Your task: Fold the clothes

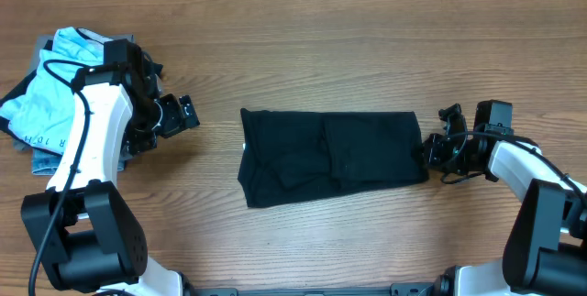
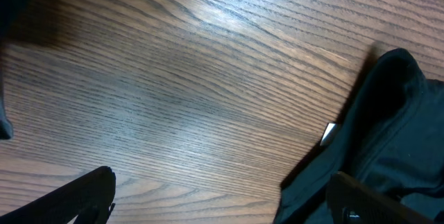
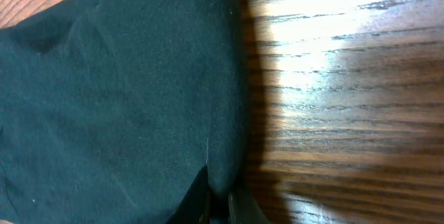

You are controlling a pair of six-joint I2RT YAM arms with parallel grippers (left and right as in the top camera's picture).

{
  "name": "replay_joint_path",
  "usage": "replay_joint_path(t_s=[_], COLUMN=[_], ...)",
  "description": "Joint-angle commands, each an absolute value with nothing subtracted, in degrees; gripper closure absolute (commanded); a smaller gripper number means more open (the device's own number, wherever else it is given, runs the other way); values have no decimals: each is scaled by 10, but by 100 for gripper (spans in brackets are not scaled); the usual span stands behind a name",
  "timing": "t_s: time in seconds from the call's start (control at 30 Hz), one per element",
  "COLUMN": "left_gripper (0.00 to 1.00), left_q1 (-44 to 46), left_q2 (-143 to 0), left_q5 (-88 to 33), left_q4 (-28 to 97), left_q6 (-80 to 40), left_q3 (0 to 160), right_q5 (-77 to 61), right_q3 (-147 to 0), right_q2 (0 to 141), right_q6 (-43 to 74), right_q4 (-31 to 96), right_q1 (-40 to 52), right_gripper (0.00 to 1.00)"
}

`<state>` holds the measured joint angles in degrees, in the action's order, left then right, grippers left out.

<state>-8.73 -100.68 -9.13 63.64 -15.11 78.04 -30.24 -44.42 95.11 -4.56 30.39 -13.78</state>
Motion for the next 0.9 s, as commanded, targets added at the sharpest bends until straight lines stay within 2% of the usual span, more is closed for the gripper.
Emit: replay_joint_path(t_s=[0.0, 0.43, 0.67, 0.87], left_gripper=[0, 0, 0, 0], left_q1=[-90, -90, -90, -90], left_q2=[-1010, -1010, -1010, -1010], left_q5=[-88, -88, -88, -88], left_q4=[638, 638, 638, 638], left_q6=[-157, -157, -157, -157], left_q3=[777, 777, 777, 777], right_q5=[-294, -290, -282, -279], right_q3=[-451, -561, -648, -724], right_q2=[955, 955, 955, 955], right_q6=[-45, -44, -50, -50], right_q4=[305, 384, 477, 555], right_q1=[-145, -244, -308, -312], right_gripper=[96, 96, 96, 96])
